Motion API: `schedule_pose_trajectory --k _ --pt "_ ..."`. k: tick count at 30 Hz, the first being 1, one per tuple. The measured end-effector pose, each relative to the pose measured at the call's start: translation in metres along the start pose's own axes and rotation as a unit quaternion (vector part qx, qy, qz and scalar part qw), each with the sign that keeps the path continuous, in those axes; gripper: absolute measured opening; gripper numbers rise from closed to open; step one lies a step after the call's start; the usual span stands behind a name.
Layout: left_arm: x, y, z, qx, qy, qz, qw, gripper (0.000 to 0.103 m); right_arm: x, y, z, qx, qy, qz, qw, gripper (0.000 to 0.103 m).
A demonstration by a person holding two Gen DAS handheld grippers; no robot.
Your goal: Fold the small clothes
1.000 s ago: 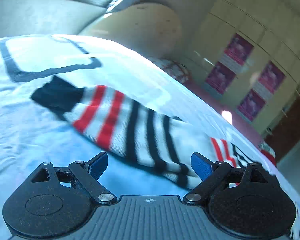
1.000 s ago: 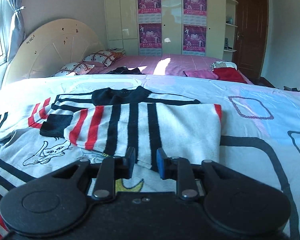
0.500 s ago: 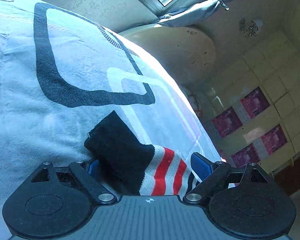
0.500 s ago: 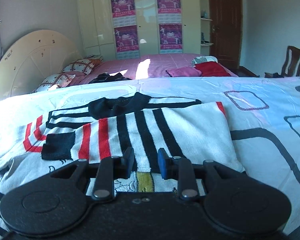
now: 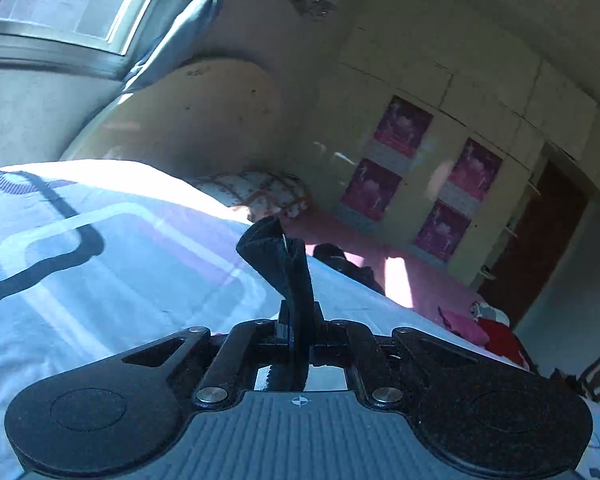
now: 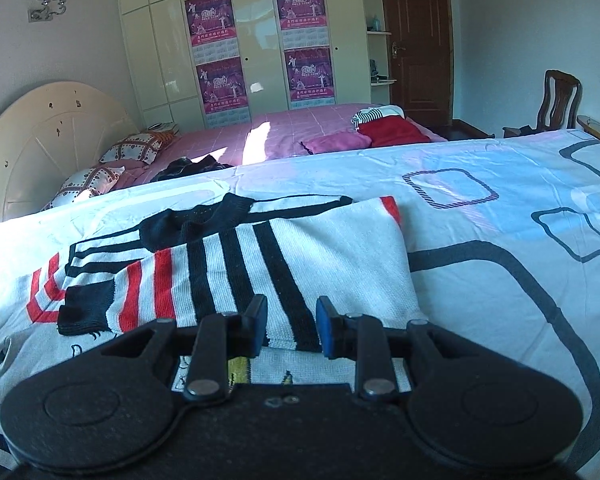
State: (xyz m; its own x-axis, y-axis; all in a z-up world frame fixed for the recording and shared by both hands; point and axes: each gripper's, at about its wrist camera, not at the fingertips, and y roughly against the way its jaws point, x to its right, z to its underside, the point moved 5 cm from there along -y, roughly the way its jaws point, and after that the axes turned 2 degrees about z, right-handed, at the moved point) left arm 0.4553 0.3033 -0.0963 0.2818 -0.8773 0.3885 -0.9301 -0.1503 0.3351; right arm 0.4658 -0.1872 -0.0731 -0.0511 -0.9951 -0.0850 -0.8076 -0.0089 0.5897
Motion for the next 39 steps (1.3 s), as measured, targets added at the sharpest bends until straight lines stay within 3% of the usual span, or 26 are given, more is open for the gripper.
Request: schedule_pose_trajectory --k 4,10,12,14,15,17,18,23,25,31,34,37,39 --pt "0.09 -0.021 0.026 -0.028 -0.05 0.053 0.9969 0.006 0.014 0.0 -0.006 0.007 -0.019 -0.008 1.0 0.026" --pt "0.19 -0.044 0.075 -0.078 -0.095 0.093 0.9881 0.006 0.044 0.005 -0.016 0.017 -0.042 -0.01 0.999 0.027" --pt "0.22 -0.049 0.098 -0.101 -0.12 0.106 0.9819 0.006 0.053 0.005 -0.016 0.012 -0.052 -0.013 0.998 0.029" --pt "0.246 -0.057 0.125 -0.151 -0.144 0.13 0.9694 0.007 0.06 0.002 -0.013 0.001 -0.059 -0.017 0.998 0.033" --pt "0.259 -0.059 0.144 -0.183 -0.16 0.136 0.9604 0.014 0.062 0.0 -0.011 -0.007 -0.063 -0.018 0.998 0.035" --pt "0.273 -0.049 0.158 -0.195 -0.167 0.153 0.9542 0.066 0.064 -0.003 -0.007 -0.018 -0.072 -0.024 0.997 0.041" --pt "0.276 -0.036 0.157 -0.176 -0.167 0.161 0.9566 0.073 0.063 -0.004 -0.004 -0.02 -0.077 -0.029 0.996 0.041" --pt "0.235 0.026 0.131 -0.118 -0.151 0.119 0.9741 0.074 0.033 -0.007 -0.001 -0.026 -0.094 -0.089 0.991 0.04" --pt "0.194 0.04 0.12 -0.106 -0.162 0.075 0.9782 0.074 0.01 -0.011 0.0 -0.031 -0.088 -0.117 0.989 0.039" --pt "0.099 0.048 0.111 -0.121 -0.138 -0.009 0.983 0.074 -0.062 -0.042 0.011 -0.069 -0.065 -0.163 0.982 0.037" --pt "0.08 0.044 0.111 -0.127 -0.128 -0.017 0.9835 0.074 -0.081 -0.052 0.016 -0.093 -0.073 -0.167 0.979 0.035" --pt "0.072 0.028 0.116 -0.141 -0.119 -0.016 0.9828 0.074 -0.092 -0.051 0.017 -0.088 -0.066 -0.17 0.979 0.03" --pt "0.07 0.02 0.119 -0.146 -0.114 -0.013 0.9826 0.074 -0.096 -0.055 0.016 -0.093 -0.054 -0.152 0.982 0.03"
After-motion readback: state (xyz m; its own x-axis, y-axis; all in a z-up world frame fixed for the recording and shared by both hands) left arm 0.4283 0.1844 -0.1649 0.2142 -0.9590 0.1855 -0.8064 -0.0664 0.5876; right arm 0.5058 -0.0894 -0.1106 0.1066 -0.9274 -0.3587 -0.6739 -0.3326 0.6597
